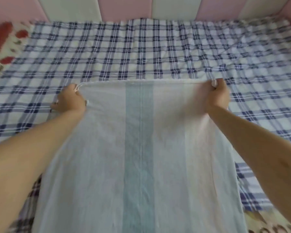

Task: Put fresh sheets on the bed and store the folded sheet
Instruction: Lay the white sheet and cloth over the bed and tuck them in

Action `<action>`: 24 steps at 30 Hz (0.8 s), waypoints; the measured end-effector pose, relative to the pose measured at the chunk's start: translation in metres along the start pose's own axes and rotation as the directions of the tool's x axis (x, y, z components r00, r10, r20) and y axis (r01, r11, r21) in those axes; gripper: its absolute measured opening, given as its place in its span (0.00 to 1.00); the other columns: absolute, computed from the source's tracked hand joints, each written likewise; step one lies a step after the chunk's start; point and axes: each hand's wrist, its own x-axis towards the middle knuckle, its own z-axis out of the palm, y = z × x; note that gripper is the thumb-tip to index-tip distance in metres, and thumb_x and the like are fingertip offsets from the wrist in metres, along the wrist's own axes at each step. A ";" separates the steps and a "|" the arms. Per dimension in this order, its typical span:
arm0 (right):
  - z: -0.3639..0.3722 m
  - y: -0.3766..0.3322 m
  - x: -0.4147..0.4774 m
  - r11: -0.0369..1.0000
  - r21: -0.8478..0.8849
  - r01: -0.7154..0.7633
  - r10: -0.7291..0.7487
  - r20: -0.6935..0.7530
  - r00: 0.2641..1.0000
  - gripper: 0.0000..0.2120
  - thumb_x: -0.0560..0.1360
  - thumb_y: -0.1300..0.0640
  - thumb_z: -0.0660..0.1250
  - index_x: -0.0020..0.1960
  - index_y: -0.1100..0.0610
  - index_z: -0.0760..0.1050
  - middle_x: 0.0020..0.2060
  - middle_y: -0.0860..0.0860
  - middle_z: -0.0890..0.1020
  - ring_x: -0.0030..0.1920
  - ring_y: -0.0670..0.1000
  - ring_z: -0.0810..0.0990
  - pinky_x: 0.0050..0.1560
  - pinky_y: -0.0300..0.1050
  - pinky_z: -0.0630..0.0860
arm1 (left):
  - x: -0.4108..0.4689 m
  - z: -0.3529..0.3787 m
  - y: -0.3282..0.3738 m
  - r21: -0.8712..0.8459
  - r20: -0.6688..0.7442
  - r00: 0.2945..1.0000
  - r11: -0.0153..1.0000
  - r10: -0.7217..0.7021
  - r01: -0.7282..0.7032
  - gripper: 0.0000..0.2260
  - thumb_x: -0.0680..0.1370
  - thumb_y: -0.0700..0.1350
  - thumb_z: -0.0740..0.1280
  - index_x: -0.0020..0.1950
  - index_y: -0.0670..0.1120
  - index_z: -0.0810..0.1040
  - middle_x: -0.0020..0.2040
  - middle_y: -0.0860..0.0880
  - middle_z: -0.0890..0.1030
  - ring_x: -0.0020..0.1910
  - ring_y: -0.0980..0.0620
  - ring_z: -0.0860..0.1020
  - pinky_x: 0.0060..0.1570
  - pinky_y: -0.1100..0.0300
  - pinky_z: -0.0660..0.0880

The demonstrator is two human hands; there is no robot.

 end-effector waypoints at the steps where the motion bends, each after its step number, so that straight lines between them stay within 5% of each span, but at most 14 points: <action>1: 0.005 -0.009 0.016 0.998 -0.067 -0.005 0.008 0.047 0.999 0.10 0.75 0.58 0.51 0.41 0.53 0.70 0.40 0.54 0.76 0.45 0.54 0.74 0.43 0.49 0.66 | 0.015 0.004 0.012 0.035 0.029 1.000 0.999 -0.001 0.000 0.11 0.79 0.38 0.56 0.57 0.43 0.75 0.58 0.37 0.75 0.60 0.37 0.71 0.65 0.38 0.57; 3: 0.021 -0.005 0.037 0.966 -0.257 -0.027 0.063 0.133 0.989 0.10 0.78 0.62 0.53 0.50 0.62 0.73 0.50 0.62 0.79 0.53 0.61 0.77 0.48 0.49 0.69 | 0.031 0.025 0.020 0.125 0.114 0.993 0.992 -0.020 0.005 0.12 0.78 0.35 0.56 0.54 0.43 0.77 0.56 0.37 0.76 0.60 0.37 0.71 0.66 0.33 0.53; 6: 0.057 0.030 0.049 0.924 -0.373 -0.079 0.182 0.248 0.952 0.09 0.78 0.64 0.55 0.50 0.66 0.73 0.57 0.65 0.77 0.57 0.63 0.76 0.53 0.49 0.71 | 0.039 0.086 0.000 0.225 0.231 0.973 0.974 -0.017 -0.036 0.14 0.76 0.33 0.56 0.52 0.43 0.80 0.53 0.38 0.76 0.58 0.36 0.73 0.65 0.30 0.57; 10: 0.105 0.086 0.058 0.906 -0.422 0.027 0.036 0.141 0.989 0.14 0.78 0.63 0.54 0.62 0.64 0.71 0.59 0.63 0.75 0.58 0.64 0.74 0.54 0.52 0.71 | 0.042 0.149 -0.028 0.101 0.092 0.994 0.993 0.054 -0.063 0.09 0.76 0.38 0.61 0.53 0.41 0.78 0.57 0.38 0.73 0.57 0.40 0.71 0.66 0.34 0.51; 13: 0.138 0.111 0.061 0.876 -0.479 0.053 -0.095 -0.065 0.993 0.14 0.79 0.62 0.52 0.60 0.61 0.72 0.58 0.60 0.75 0.56 0.63 0.74 0.52 0.53 0.69 | 0.046 0.193 -0.040 0.165 -0.041 0.989 0.978 0.139 -0.130 0.09 0.72 0.38 0.61 0.51 0.40 0.77 0.58 0.39 0.72 0.54 0.39 0.73 0.66 0.35 0.53; 24: 0.128 0.082 0.078 0.914 -0.403 0.038 -0.064 -0.051 0.997 0.11 0.82 0.56 0.49 0.50 0.59 0.68 0.51 0.57 0.78 0.50 0.60 0.75 0.44 0.47 0.64 | 0.047 0.191 -0.036 0.188 -0.086 0.975 0.965 0.202 -0.184 0.12 0.70 0.35 0.60 0.52 0.40 0.75 0.59 0.38 0.73 0.51 0.37 0.74 0.63 0.36 0.58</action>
